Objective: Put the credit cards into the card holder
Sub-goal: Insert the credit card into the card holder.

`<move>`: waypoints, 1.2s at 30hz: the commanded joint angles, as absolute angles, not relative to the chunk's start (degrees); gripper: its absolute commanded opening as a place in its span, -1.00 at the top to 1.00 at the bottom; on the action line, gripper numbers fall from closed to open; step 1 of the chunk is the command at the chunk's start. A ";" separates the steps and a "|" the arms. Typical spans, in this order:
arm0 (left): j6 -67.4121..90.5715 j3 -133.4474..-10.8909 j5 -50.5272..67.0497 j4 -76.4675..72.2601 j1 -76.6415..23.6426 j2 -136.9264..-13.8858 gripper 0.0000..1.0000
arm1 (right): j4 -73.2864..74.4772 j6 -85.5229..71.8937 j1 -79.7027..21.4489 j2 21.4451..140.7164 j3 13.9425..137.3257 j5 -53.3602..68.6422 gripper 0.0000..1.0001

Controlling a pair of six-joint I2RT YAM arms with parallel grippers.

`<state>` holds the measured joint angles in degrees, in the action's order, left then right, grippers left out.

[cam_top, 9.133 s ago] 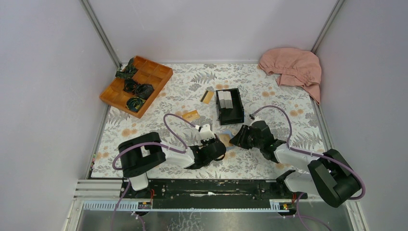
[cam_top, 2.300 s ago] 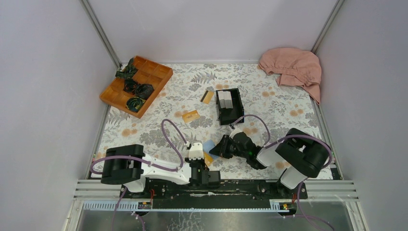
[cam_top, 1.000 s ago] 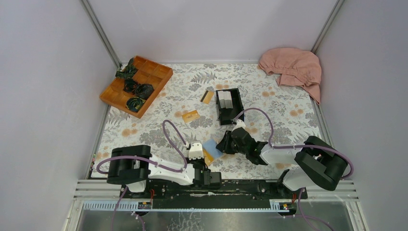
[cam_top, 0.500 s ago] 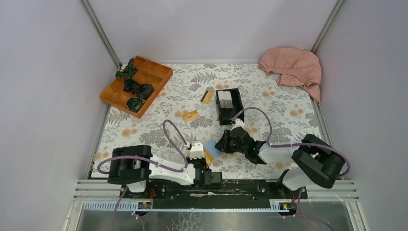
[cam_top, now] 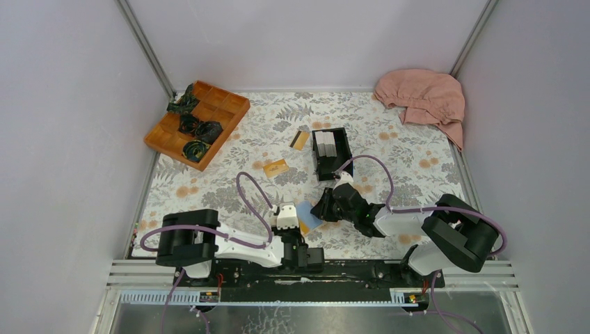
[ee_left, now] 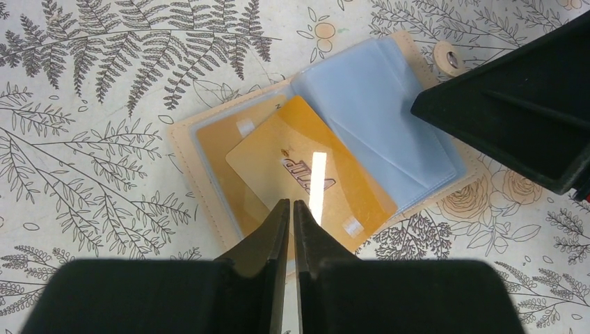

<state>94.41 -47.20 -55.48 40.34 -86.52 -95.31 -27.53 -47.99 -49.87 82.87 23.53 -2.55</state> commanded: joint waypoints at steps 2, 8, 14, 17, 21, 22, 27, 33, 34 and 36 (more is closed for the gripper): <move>96.58 -45.60 -56.57 41.66 -86.75 -93.72 0.76 | -26.46 -47.21 -49.70 82.13 23.51 -4.26 0.43; 96.55 -43.77 -54.60 39.76 -86.92 -93.32 0.69 | -27.04 -47.16 -49.71 82.94 23.58 -3.90 0.43; 96.23 -43.29 -55.03 38.39 -86.84 -93.86 0.63 | -27.01 -47.24 -49.69 82.47 23.34 -3.79 0.43; 95.60 -43.39 -55.48 37.75 -86.79 -93.94 0.58 | -27.11 -47.24 -49.73 82.65 23.20 -3.66 0.43; 94.05 -43.85 -55.61 36.31 -86.19 -94.60 0.56 | -27.71 -47.46 -49.74 83.12 22.99 -3.31 0.43; 93.70 -44.05 -55.65 36.11 -86.09 -94.84 0.55 | -27.81 -47.55 -49.75 83.22 22.95 -3.34 0.43; 93.09 -44.60 -55.77 35.36 -85.85 -95.51 0.52 | -28.21 -47.64 -49.71 83.48 22.76 -3.08 0.43; 91.93 -45.33 -56.79 35.33 -85.32 -95.56 0.49 | -28.23 -47.54 -49.72 83.35 22.79 -2.95 0.43; 91.81 -45.49 -56.97 35.33 -85.20 -95.47 0.48 | -28.26 -47.46 -49.72 83.29 22.90 -2.90 0.43; 91.29 -45.76 -57.17 35.03 -85.08 -95.57 0.47 | -28.14 -47.41 -49.67 83.17 22.93 -2.74 0.43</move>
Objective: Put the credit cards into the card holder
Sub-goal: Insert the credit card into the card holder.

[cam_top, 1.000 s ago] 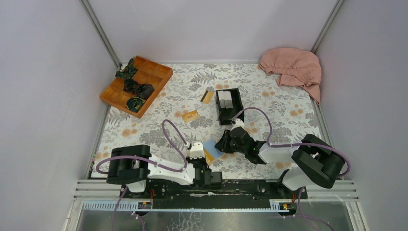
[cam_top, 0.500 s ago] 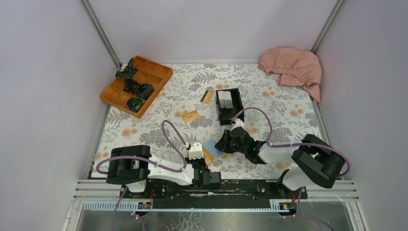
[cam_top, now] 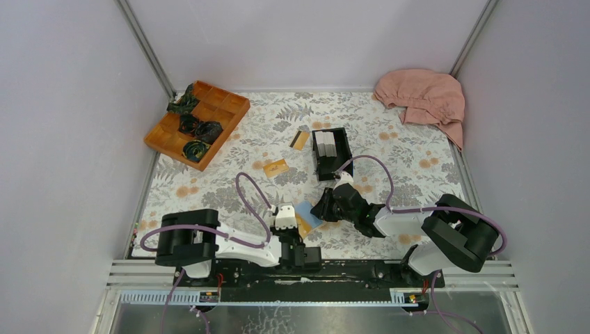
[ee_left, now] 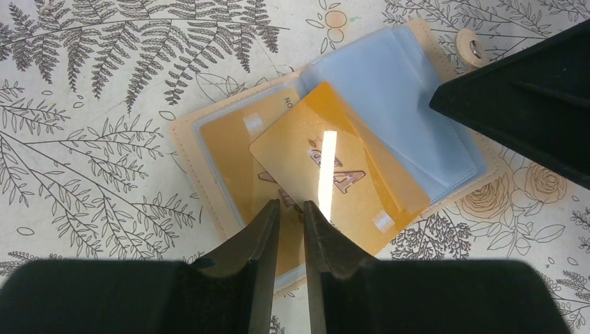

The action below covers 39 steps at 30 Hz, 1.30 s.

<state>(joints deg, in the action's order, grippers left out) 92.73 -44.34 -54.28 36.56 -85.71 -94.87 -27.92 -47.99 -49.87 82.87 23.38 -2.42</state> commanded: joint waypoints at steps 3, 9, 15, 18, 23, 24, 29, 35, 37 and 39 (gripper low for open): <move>89.74 -46.07 -57.17 33.82 -84.65 -95.87 0.47 | -27.91 -47.31 -49.69 82.93 22.94 -2.81 0.42; 87.21 -46.38 -56.87 31.69 -83.58 -96.87 0.46 | -27.65 -47.26 -49.70 82.54 22.86 -2.77 0.42; 85.79 -45.68 -55.54 29.12 -82.56 -97.81 0.46 | -27.42 -47.06 -49.74 82.53 22.94 -2.70 0.42; 85.37 -45.25 -55.45 28.19 -82.29 -97.76 0.46 | -27.51 -47.09 -49.70 82.61 22.96 -2.64 0.42; 83.59 -45.69 -55.85 27.06 -81.75 -97.59 0.46 | -27.67 -47.16 -49.74 82.79 22.95 -2.46 0.42; 83.20 -45.82 -55.89 26.88 -81.62 -97.64 0.46 | -27.68 -47.19 -49.72 82.73 22.87 -2.42 0.42; 81.50 -46.23 -55.99 25.51 -81.12 -97.70 0.45 | -27.89 -47.24 -49.74 82.62 22.77 -2.43 0.42; 79.45 -46.34 -55.09 22.93 -80.36 -98.58 0.45 | -28.04 -47.34 -49.73 82.36 22.43 -2.42 0.42; 79.07 -46.44 -54.68 22.24 -80.08 -99.27 0.45 | -28.04 -47.32 -49.69 82.28 22.35 -2.45 0.42; 78.80 -46.46 -54.32 21.54 -79.86 -99.79 0.45 | -28.04 -47.35 -49.74 82.34 22.30 -2.36 0.42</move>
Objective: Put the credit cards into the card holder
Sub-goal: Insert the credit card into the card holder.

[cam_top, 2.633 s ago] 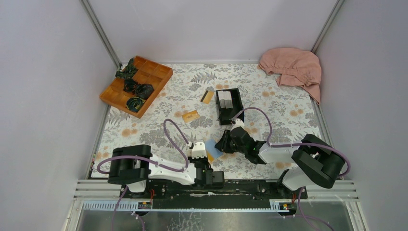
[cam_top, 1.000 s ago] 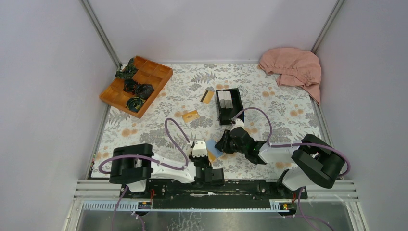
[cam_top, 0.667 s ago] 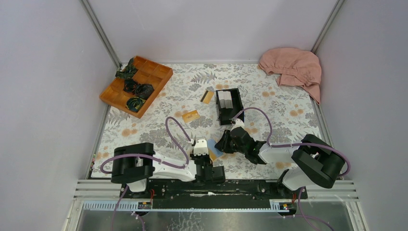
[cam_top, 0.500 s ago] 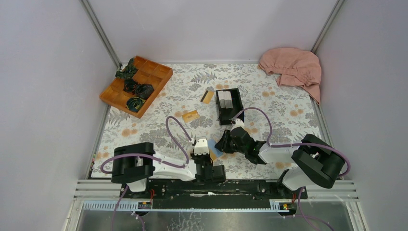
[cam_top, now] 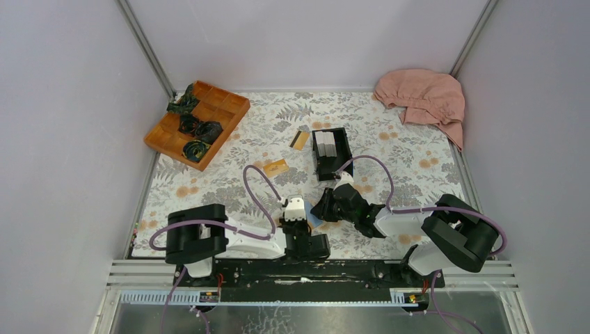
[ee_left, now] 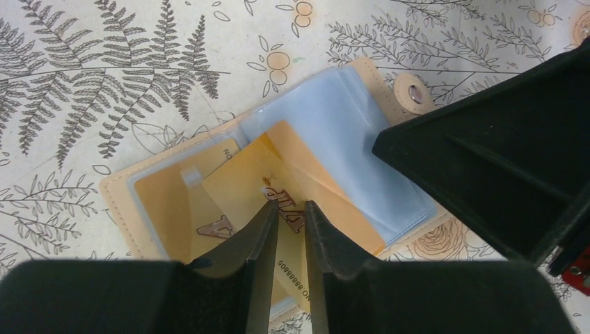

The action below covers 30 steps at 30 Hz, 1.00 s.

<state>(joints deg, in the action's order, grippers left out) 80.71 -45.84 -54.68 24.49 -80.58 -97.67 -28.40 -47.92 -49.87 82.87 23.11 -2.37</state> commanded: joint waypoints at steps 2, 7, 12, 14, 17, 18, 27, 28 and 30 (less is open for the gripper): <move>78.36 -46.37 -54.19 20.65 -79.68 -99.93 0.45 | -28.10 -47.33 -49.69 82.56 22.24 -2.16 0.41; 76.39 -46.35 -54.31 18.32 -79.05 -100.18 0.45 | -28.72 -47.60 -49.71 82.88 21.90 -2.01 0.41; 75.65 -47.50 -54.57 19.58 -78.68 -99.83 0.45 | -28.58 -47.64 -49.74 82.56 21.88 -2.24 0.41; 76.04 -48.03 -55.30 22.27 -78.79 -98.06 0.45 | -28.27 -47.42 -49.71 82.44 22.04 -2.41 0.41; 77.08 -47.38 -56.20 25.03 -79.21 -94.26 0.45 | -27.86 -47.35 -49.71 82.64 22.32 -2.62 0.41; 77.38 -46.91 -56.23 25.53 -79.43 -92.85 0.45 | -27.87 -47.45 -49.66 82.86 22.39 -2.69 0.40; 83.32 -45.84 -56.24 33.00 -83.08 -89.11 0.40 | -28.94 -47.74 -49.74 84.49 22.38 -2.27 0.40; 83.93 -45.75 -55.75 33.50 -83.55 -89.21 0.38 | -28.81 -47.66 -49.75 84.40 22.39 -2.31 0.40; 85.07 -44.82 -54.75 33.86 -84.24 -89.31 0.28 | -28.66 -47.58 -49.72 84.29 22.41 -2.28 0.39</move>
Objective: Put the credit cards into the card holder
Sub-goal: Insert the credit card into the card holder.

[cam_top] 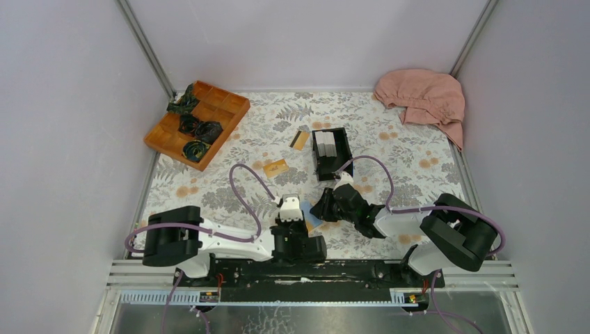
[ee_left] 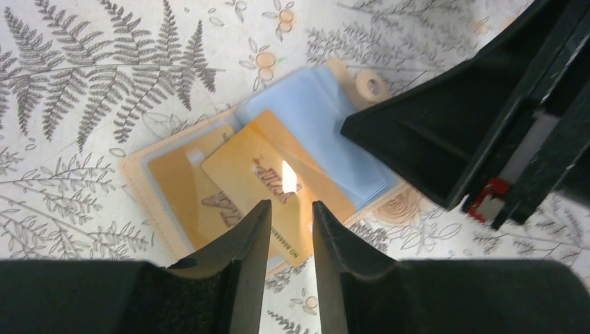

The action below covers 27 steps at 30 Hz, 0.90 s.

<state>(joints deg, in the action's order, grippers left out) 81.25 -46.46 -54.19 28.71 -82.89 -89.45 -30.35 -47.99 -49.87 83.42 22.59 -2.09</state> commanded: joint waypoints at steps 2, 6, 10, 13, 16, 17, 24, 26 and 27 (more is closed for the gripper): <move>86.66 -43.68 -53.70 33.88 -84.87 -89.13 0.13 | -28.65 -47.62 -49.69 84.35 22.46 -2.19 0.39; 90.97 -41.14 -52.48 33.68 -85.72 -87.79 -0.08 | -29.12 -47.63 -49.72 84.86 22.50 -2.02 0.38; 92.01 -37.89 -52.85 30.00 -85.77 -85.09 -0.14 | -29.59 -47.79 -49.70 85.50 22.50 -1.76 0.38; 92.03 -35.46 -53.29 26.33 -85.78 -83.04 -0.18 | -29.75 -47.79 -49.69 85.52 22.36 -1.76 0.38; 90.85 -33.95 -53.32 22.27 -85.73 -81.42 -0.20 | -29.71 -47.80 -49.74 85.67 22.33 -1.73 0.38; 90.53 -33.71 -53.14 21.22 -85.78 -81.29 -0.20 | -29.72 -47.76 -49.70 85.65 22.37 -1.75 0.38; 89.13 -34.96 -52.90 18.94 -85.76 -82.03 -0.23 | -29.71 -47.67 -49.72 85.54 22.32 -1.76 0.38; 88.95 -35.21 -52.78 18.24 -85.62 -82.61 -0.25 | -29.71 -47.65 -49.74 85.52 22.32 -1.75 0.38; 88.78 -35.28 -52.62 17.81 -85.53 -82.96 -0.25 | -29.62 -47.63 -49.75 85.36 22.29 -1.76 0.38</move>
<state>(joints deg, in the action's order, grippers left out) 89.73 -34.13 -51.51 21.21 -85.47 -82.24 -32.08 -48.03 -49.87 84.40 22.61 -1.85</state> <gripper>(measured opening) 0.623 0.309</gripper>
